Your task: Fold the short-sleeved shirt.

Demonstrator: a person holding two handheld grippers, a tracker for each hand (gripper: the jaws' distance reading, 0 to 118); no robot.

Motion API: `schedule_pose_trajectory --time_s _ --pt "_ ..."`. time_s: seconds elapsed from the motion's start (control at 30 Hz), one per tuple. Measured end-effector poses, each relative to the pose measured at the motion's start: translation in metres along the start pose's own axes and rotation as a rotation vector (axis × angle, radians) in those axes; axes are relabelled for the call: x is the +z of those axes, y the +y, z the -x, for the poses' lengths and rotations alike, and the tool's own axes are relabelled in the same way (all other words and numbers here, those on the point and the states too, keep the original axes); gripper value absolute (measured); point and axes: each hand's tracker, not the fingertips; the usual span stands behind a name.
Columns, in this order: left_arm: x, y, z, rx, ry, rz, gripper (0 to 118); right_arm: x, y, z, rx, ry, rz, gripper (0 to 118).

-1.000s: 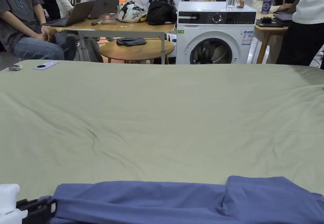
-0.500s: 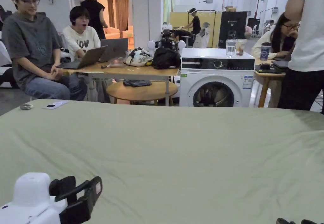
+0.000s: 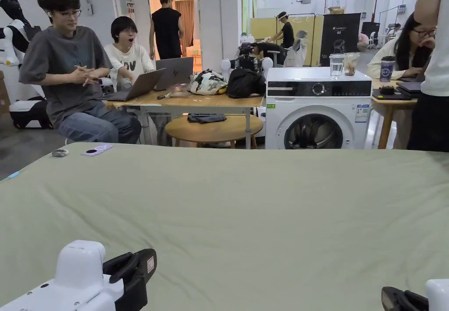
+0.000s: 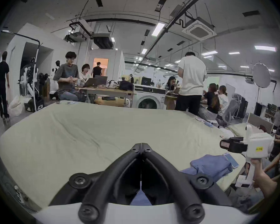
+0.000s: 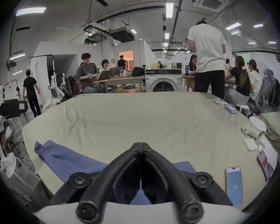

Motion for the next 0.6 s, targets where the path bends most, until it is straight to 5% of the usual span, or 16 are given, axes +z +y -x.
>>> schedule_pose_trajectory --time_s 0.13,0.23,0.27,0.47,0.6 --pt "0.009 -0.002 0.048 0.184 -0.056 0.063 0 0.001 -0.004 -0.002 -0.022 0.020 0.012 0" --pt "0.011 -0.022 0.103 0.349 -0.078 0.150 65 0.001 -0.009 -0.002 -0.008 0.028 0.025 0" --pt "0.012 -0.031 0.121 0.401 -0.047 0.179 78 0.000 -0.011 -0.002 -0.004 0.034 0.035 0" --pt "-0.008 -0.103 0.200 0.699 0.052 0.358 79 -0.003 -0.020 0.003 -0.026 0.056 0.088 0" --pt "-0.036 -0.136 0.210 0.846 -0.030 0.387 79 -0.004 -0.023 0.003 -0.028 0.056 0.107 0"
